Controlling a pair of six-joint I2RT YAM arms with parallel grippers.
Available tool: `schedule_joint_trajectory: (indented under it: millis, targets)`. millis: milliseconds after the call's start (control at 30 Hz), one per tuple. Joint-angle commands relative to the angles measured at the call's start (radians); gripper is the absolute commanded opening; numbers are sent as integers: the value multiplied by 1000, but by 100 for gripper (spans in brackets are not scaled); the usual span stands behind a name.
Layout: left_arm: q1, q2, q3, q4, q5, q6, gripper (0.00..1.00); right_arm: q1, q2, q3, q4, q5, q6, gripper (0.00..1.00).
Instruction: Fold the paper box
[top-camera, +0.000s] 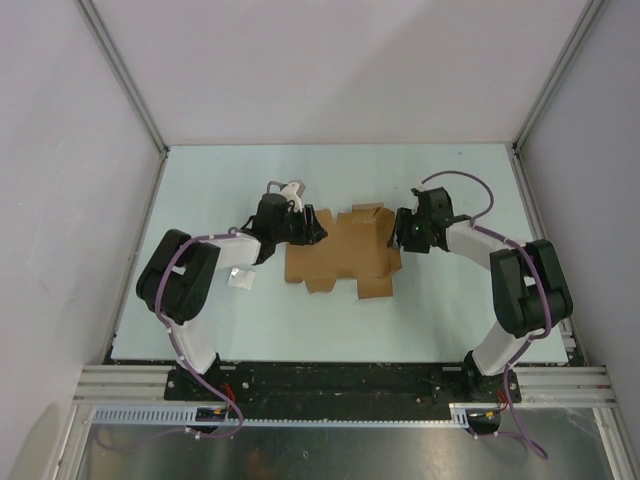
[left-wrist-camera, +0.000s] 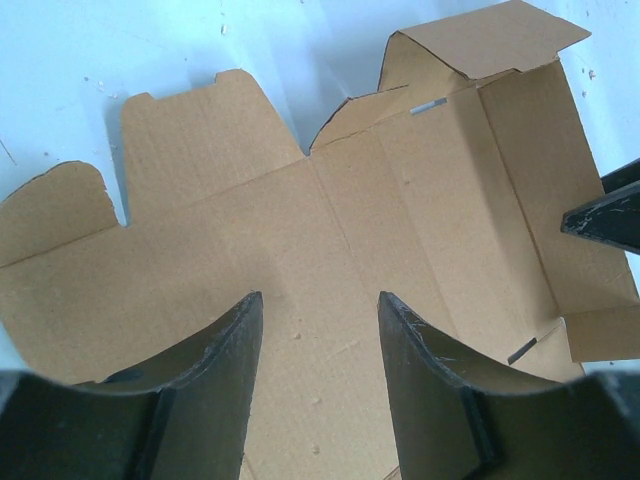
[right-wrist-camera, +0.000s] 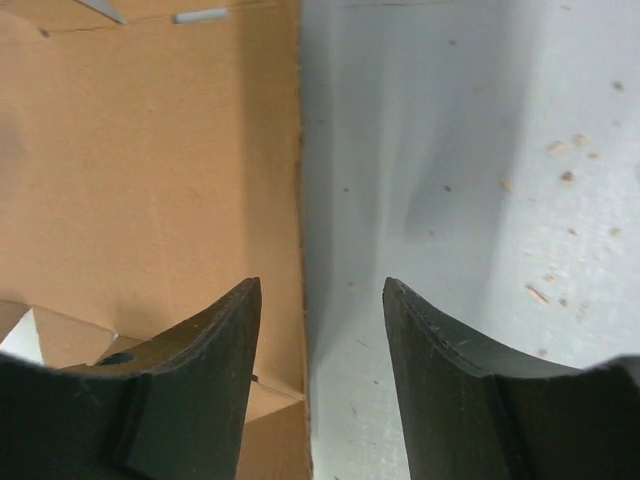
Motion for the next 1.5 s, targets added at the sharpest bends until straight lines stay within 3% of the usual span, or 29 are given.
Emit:
schedule_joint_trajectory:
  millis: [0, 200, 300, 433, 633, 767, 900, 967, 1067, 1233, 1333, 1467]
  targets:
    - [5, -51, -3, 16, 18, 4, 55, 8, -17, -39, 184, -92, 68, 55]
    - [9, -54, -6, 16, 24, -1, 55, 8, 14, -48, 230, -139, 79, 32]
    - [9, -58, -6, 16, 32, -4, 55, 5, 20, -47, 230, -156, 59, 11]
    - [11, -80, -18, 16, 30, -4, 55, 2, -6, -42, 193, -142, -34, 1]
    - [34, -135, -32, 16, 49, 1, 55, 9, -48, 56, 26, -80, -211, 0]
    - [65, -158, -32, 16, 82, 22, 57, 28, -92, 123, -72, -33, -442, 0]
    - [106, -178, -38, 18, 113, 18, 66, 107, -155, 125, -89, 77, -726, 0]
    - [129, -182, -36, 18, 122, 16, 68, 135, -166, 127, -68, 204, -780, 0]
    - [150, -178, -29, 18, 134, 18, 72, 134, -173, 131, -51, 240, -857, 0]
    - [166, -143, -17, 45, 174, -4, 100, 157, -148, 134, -54, 331, -1108, 0]
    - [175, -123, -10, 71, 171, -35, 100, 167, -115, 134, -30, 385, -1194, 0]
    - [189, -152, -15, 87, 122, -54, 100, 158, -117, 134, 13, 329, -1199, 0]
